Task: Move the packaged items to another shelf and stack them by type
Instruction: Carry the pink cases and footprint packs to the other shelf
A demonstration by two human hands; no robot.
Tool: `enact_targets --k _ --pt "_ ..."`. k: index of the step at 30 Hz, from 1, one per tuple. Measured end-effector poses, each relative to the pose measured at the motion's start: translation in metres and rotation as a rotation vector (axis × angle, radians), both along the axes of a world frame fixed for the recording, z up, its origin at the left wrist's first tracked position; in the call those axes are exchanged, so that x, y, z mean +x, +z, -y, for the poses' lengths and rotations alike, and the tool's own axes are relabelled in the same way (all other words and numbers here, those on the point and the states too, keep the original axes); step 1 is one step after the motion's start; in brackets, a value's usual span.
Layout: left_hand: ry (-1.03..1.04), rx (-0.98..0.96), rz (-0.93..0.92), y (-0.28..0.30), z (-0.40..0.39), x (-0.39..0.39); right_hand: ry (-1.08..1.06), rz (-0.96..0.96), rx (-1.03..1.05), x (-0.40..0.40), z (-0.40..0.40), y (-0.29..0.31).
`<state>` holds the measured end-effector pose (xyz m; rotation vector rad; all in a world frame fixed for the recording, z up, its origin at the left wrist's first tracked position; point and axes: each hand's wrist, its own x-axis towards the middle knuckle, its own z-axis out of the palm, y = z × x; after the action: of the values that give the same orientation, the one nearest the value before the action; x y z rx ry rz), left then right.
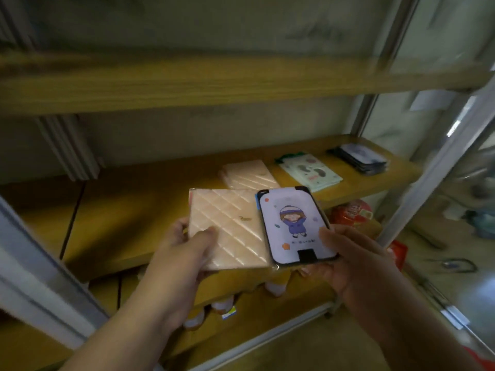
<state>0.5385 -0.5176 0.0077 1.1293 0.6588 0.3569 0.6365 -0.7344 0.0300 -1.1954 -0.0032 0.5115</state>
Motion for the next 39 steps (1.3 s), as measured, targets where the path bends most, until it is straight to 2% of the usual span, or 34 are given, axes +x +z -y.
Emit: enact_targets --k 3,8,14,16,19,23,27,29,32,35,39 --pt "-0.028 0.067 -0.015 -0.003 -0.005 0.050 -0.044 -0.012 0.002 0.035 0.003 0.003" --pt "0.004 0.357 -0.060 0.007 -0.017 0.124 -0.088 -0.087 0.045 0.082 0.004 0.000" --pt "-0.016 0.560 -0.064 -0.001 -0.027 0.179 -0.001 -0.101 0.085 0.131 -0.001 -0.011" --pt "-0.006 0.742 -0.145 -0.008 -0.028 0.185 0.068 -0.086 0.090 0.149 0.000 -0.014" --pt "0.011 1.074 -0.362 -0.019 -0.024 0.191 0.174 -0.085 0.101 0.174 0.002 -0.018" --pt "0.013 1.185 -0.658 -0.030 -0.017 0.196 0.281 -0.070 0.052 0.201 0.007 -0.021" --pt "0.102 1.247 -0.776 -0.028 0.003 0.200 0.337 -0.058 0.060 0.230 0.018 -0.023" --pt "0.140 1.326 -0.748 -0.022 0.021 0.207 0.346 -0.038 0.035 0.246 0.026 -0.027" --pt "0.109 1.454 -0.572 -0.012 0.056 0.228 0.358 0.035 0.000 0.271 0.042 -0.032" --pt "0.039 1.460 -0.448 -0.011 0.088 0.255 0.338 0.135 -0.083 0.302 0.064 -0.035" --pt "-0.012 1.473 -0.422 -0.019 0.123 0.290 0.218 0.292 -0.180 0.355 0.099 -0.037"
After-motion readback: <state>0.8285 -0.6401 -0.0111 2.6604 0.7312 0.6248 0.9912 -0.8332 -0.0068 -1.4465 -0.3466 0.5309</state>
